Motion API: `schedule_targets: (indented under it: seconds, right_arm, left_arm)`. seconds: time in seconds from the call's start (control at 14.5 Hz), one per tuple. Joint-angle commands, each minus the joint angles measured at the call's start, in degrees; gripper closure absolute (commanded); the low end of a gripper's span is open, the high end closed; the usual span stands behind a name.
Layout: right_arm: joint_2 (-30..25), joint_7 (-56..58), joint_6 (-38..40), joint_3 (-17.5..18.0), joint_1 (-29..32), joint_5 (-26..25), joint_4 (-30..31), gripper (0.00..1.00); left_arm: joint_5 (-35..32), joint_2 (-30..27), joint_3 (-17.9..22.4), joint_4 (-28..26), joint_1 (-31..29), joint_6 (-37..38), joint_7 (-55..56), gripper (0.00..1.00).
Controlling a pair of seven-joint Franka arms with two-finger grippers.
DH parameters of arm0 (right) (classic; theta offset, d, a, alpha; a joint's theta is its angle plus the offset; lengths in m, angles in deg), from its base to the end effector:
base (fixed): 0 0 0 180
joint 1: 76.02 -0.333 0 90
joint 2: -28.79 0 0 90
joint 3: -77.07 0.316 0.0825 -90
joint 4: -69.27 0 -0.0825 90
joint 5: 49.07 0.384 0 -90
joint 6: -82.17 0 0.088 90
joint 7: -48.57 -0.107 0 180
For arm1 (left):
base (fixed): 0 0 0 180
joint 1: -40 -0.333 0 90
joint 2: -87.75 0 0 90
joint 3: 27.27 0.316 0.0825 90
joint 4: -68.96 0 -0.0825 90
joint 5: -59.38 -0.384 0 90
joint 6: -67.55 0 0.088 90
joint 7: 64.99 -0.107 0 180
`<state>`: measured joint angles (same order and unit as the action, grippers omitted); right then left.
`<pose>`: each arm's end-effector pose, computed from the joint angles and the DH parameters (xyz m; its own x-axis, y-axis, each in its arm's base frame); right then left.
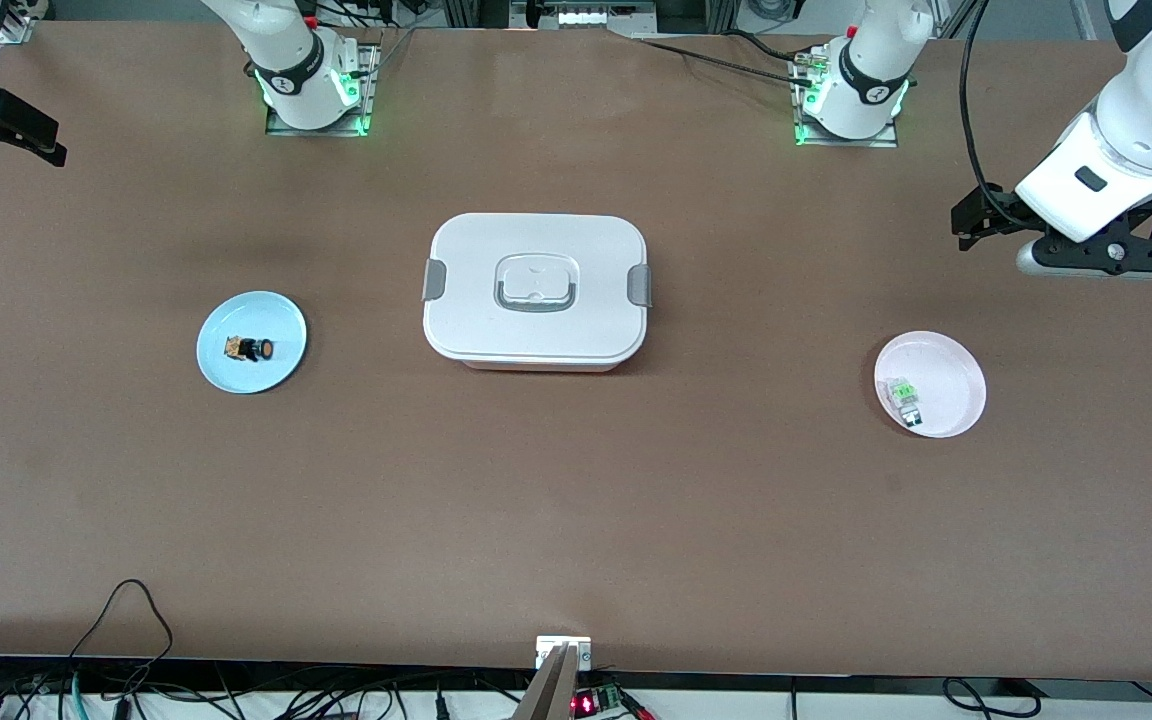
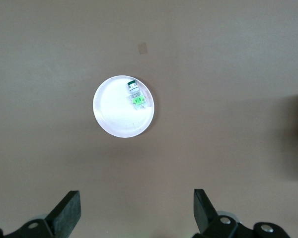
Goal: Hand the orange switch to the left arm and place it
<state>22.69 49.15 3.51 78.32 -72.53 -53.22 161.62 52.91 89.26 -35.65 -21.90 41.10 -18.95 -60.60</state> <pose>0.4986 -0.0277 0.6461 0.9903 -0.0433 -0.1323 -0.0338 -0.9967 0.0732 0.5491 -0.0778 0.5986 0.9923 -0.0819 -0.0930 -0.0926 -0.9889 -0.1162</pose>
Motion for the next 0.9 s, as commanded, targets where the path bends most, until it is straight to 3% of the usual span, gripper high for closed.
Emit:
schedule_targets:
  seconds: [0.0, 0.28, 0.83]
  right_arm:
    - [3.8, 0.6, -1.7, 0.1, 0.2, 0.7, -0.1, 0.0]
    - [8.5, 0.7, -4.3, 0.0, 0.5, 0.8, -0.2, 0.0]
    - [10.0, 0.7, -4.3, -0.2, 0.3, 1.3, 0.4, 0.0]
  left_arm:
    - [0.1, 0.7, -0.1, 1.8, 0.0, 1.5, 0.7, 0.0]
    - [0.1, 0.7, -0.1, 1.8, 0.0, 1.8, 0.7, 0.0]
    - [0.2, 0.6, -0.1, 1.8, 0.0, 2.1, 0.7, 0.0]
